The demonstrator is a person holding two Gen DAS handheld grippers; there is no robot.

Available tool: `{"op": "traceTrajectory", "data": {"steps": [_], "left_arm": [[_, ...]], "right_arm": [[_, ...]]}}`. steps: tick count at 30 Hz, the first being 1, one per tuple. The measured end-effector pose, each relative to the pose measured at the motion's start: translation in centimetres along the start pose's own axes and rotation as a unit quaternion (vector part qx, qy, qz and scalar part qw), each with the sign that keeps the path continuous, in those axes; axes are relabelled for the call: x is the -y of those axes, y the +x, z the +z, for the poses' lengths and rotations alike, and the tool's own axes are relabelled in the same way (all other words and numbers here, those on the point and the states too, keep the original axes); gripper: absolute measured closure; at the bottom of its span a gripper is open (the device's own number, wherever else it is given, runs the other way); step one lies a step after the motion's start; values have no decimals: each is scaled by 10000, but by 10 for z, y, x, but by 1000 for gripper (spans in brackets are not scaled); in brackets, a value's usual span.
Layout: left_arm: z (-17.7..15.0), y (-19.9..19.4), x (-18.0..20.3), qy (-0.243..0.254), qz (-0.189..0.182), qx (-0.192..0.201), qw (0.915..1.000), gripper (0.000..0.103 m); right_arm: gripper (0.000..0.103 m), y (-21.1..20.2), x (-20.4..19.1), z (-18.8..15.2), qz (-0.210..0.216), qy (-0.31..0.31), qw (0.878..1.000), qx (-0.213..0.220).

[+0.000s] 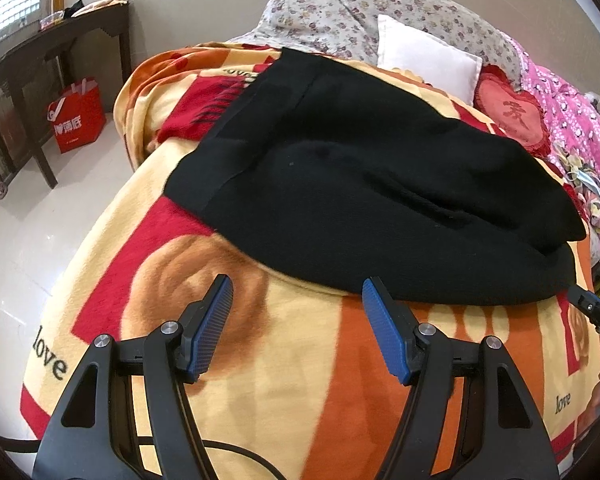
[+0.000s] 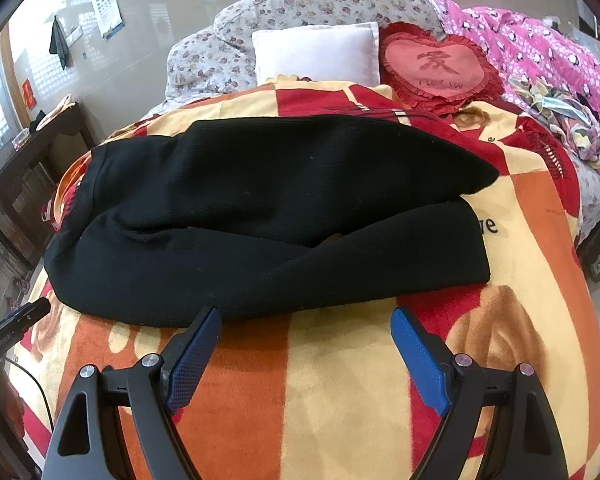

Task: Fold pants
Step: 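Lower both tools onto the black pants and close on the waistband edge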

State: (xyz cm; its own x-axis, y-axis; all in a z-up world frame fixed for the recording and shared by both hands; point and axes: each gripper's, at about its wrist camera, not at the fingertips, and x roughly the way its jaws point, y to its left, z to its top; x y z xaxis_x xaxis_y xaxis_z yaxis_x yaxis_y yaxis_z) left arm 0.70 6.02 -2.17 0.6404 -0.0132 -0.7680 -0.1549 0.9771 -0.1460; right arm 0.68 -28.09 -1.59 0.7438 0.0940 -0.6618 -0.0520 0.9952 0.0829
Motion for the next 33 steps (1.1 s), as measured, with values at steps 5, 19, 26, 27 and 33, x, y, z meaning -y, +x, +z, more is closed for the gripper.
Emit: {"op": "traceTrajectory", "data": {"steps": [5,19,26,27,33], "left_arm": [[2,0,-18,-313,-69,-67,9995,36],[25,22,-55,-823,78,-246,9963,36],[39,53,-69,-1284,-63,-551,9902,36],[40,54,-68,-1308,-86,-547,9899,36],[51,66,-50,-1065,-111,-565,9926,36]], "right_arm": [[18,5,11,-1,183,294,9994,-97],[18,14,10,5,473,497,9975,-157],[18,29,12,9,719,796,9939,-246],[17,31,13,10,728,829,9936,-256],[18,46,19,16,906,1151,9888,-283]]}}
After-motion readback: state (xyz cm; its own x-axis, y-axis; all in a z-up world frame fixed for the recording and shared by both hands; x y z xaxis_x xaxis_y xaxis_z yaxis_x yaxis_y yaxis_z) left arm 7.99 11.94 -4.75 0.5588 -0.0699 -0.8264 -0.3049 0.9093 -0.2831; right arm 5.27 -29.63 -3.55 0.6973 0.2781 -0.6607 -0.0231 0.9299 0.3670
